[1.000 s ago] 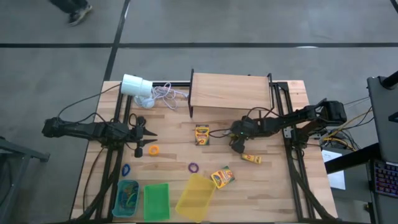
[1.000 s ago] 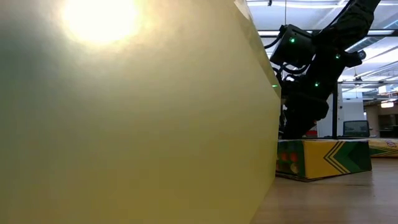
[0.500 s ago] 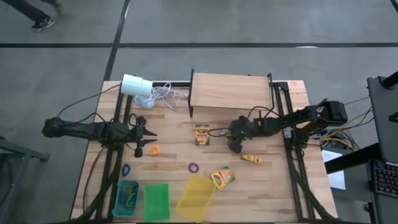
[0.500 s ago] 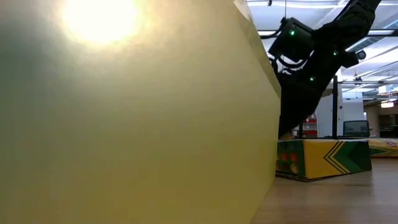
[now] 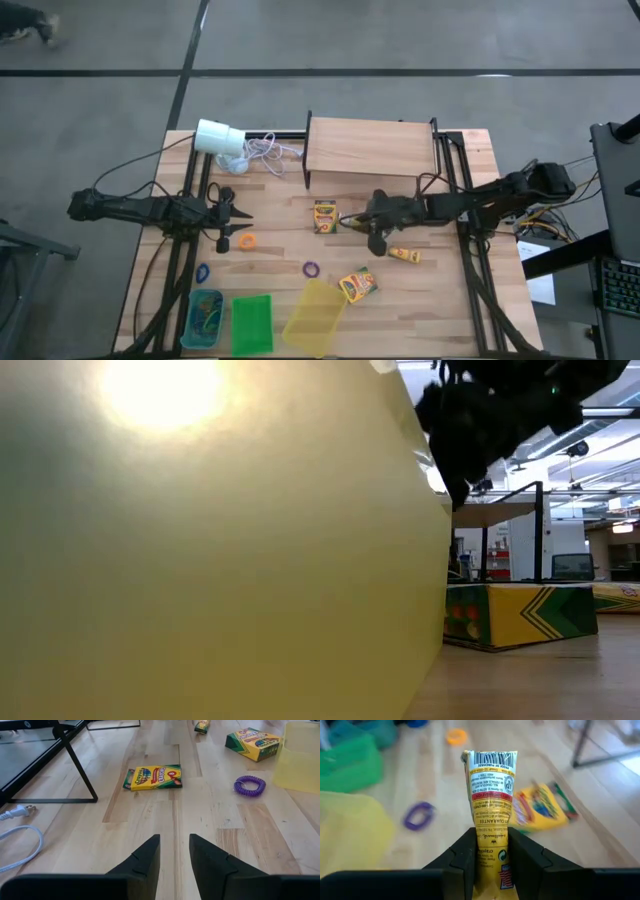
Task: Pick & Place Office Desk Supplies
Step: Put the crayon box into the yellow bin
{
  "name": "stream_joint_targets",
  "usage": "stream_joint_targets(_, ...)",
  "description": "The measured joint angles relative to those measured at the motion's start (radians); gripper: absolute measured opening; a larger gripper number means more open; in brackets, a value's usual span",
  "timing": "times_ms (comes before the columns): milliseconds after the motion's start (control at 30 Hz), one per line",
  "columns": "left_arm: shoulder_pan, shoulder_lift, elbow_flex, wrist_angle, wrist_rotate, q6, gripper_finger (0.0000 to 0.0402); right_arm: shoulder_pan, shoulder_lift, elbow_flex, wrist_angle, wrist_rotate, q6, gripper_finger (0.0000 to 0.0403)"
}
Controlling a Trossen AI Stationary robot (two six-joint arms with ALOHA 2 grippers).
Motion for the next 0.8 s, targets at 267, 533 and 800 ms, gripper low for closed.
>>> stream_joint_targets(267,0.0,0.0,0.0,0.0,0.0,0.0,0.0109,0.091,0.03,0.116,-0.004,0.027,0.108,0.0095)
stream_joint_targets(533,0.0,0.0,0.0,0.0,0.0,-0.001,0.0109,0.189,0.131,0.26,-0.065,0.083,0.116,0.0093)
stream_joint_targets(800,0.0,0.0,0.0,0.0,0.0,-0.001,0.0109,0.271,0.316,0.533,-0.292,0.215,0.116,0.0093)
